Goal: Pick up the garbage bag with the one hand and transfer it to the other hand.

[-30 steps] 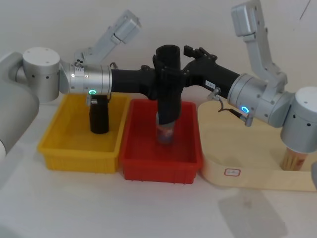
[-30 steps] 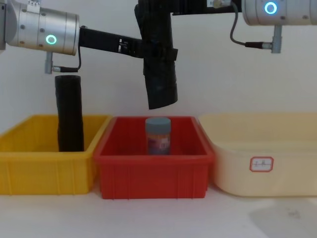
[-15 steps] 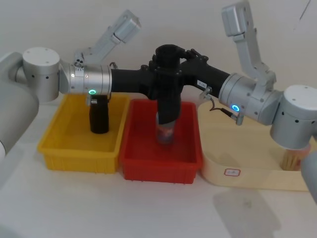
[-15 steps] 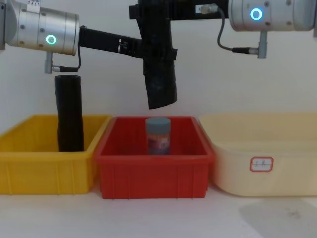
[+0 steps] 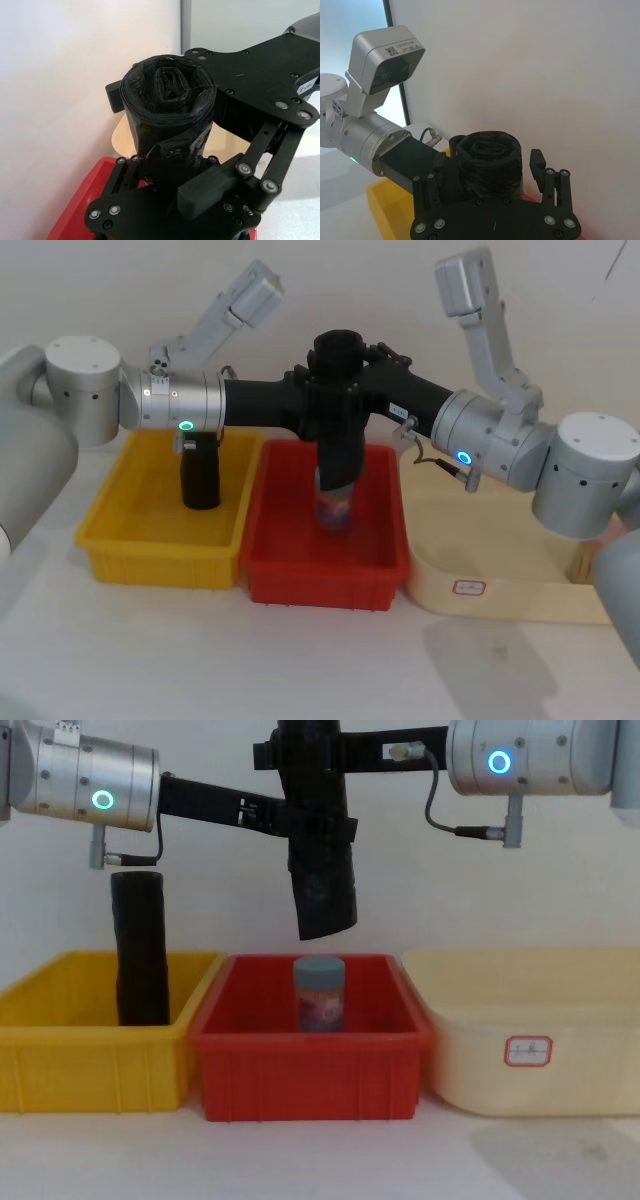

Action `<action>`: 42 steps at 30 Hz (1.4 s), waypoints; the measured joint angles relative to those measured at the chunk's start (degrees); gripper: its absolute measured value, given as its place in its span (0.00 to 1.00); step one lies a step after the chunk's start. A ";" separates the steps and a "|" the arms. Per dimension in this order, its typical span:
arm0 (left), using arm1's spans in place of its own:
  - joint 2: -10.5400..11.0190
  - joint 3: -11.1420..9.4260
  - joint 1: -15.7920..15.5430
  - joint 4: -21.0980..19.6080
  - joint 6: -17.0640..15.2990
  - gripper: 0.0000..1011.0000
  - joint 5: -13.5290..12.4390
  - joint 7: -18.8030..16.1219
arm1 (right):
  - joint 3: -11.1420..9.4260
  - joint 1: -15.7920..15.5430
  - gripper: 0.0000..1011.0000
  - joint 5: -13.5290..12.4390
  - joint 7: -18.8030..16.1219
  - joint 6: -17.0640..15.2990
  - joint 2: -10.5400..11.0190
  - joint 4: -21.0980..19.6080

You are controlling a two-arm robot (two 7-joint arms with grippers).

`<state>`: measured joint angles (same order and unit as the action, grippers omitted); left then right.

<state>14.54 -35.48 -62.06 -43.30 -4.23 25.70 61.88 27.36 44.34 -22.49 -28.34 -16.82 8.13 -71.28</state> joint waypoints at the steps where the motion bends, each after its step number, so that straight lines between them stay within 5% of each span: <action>1: 0.00 0.00 0.00 0.00 0.00 0.39 0.00 0.00 | 0.07 0.09 0.99 0.00 0.03 0.04 -0.04 0.11; 27: 0.05 0.01 0.00 -0.01 0.00 0.39 -0.01 -0.09 | 2.80 2.87 0.97 0.90 0.81 0.75 -0.65 2.82; 42: 0.03 0.00 0.00 -0.01 0.00 0.39 -0.01 -0.06 | 3.20 3.32 0.59 1.11 1.11 0.87 -0.73 3.17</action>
<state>14.57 -35.48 -62.06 -43.31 -4.23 25.69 61.82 30.56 47.66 -21.38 -27.23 -15.96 7.40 -68.11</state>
